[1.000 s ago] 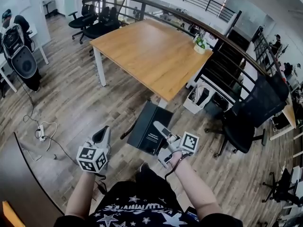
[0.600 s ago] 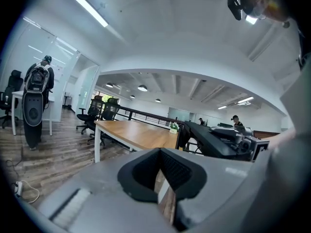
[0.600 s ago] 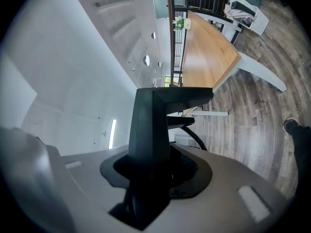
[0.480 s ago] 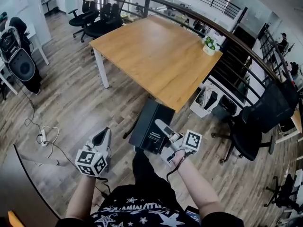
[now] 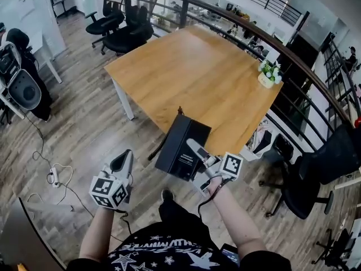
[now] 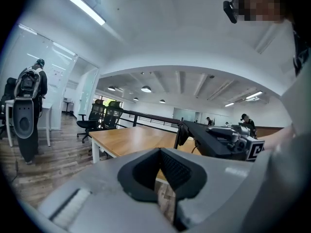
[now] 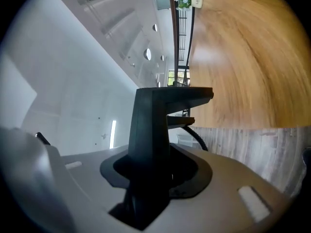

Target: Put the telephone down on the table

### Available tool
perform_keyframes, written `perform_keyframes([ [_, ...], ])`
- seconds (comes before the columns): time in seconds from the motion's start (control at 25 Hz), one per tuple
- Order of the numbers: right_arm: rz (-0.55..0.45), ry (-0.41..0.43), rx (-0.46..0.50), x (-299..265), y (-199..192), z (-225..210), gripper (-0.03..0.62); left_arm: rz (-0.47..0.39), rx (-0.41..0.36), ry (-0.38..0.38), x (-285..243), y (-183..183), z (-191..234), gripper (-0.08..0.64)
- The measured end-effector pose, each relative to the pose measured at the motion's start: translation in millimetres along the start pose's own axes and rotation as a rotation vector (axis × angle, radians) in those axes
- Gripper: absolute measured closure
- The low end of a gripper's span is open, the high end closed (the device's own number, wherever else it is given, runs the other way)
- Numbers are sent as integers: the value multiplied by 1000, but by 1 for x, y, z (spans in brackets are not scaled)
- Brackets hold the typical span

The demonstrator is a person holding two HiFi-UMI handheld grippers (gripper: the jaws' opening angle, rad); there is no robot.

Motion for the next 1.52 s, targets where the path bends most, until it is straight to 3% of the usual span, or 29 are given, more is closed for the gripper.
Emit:
perform_keyframes([
  [0.4, -55, 8, 8, -63, 147, -31, 426, -1, -22, -34, -161, 59, 22, 557],
  [0.88, -161, -8, 11, -113, 236, -55, 426, -1, -40, -91, -261, 104, 61, 557],
  [1.24, -271, -58, 74, -189, 287, -77, 426, 9, -52, -237, -372, 155, 126, 557],
  [1.52, -366, -83, 105, -262, 347, -93, 426, 50, -109, -384, -486, 217, 179, 557],
])
Point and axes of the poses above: the fingertips, and each gripper's own axes: x backward along the fingers, z to its left, y out of its top, the point moved 5 cm from there along x, backward along the fingers, and after that the axes turned 5 degrees about x, right-handed, at the moved point
